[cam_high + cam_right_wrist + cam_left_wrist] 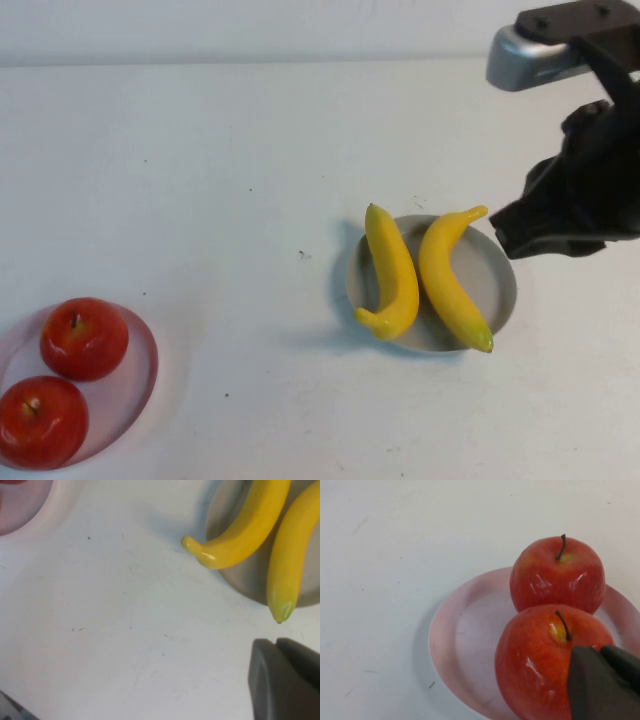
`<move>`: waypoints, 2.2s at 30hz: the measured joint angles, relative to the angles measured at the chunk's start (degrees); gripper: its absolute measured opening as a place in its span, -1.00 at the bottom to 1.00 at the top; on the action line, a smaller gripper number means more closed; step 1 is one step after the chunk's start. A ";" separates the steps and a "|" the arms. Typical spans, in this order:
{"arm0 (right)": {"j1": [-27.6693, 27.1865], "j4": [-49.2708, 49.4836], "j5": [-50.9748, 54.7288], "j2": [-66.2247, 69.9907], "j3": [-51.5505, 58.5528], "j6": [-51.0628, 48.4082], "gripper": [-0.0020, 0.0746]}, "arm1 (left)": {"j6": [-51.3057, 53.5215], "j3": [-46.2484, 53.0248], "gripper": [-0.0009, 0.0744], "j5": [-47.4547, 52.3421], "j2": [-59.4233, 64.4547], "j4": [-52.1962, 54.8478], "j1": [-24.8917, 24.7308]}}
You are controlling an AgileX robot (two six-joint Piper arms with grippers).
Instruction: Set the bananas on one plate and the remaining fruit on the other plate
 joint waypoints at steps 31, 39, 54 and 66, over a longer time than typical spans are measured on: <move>-22.53 0.77 -71.81 -40.10 70.17 -11.41 -0.99 | 0.00 0.00 -0.97 0.00 0.00 0.00 0.00; -33.27 2.16 -75.46 -60.67 82.92 -11.41 -0.99 | 0.00 0.00 -0.97 0.00 0.00 0.00 0.00; -34.78 2.77 -55.08 -76.87 83.85 -11.63 -0.99 | 0.00 0.00 -0.97 0.00 0.00 0.00 0.00; -34.78 1.41 -51.48 -76.87 83.85 -11.63 -0.99 | 0.00 0.00 -0.97 0.00 0.00 0.00 0.00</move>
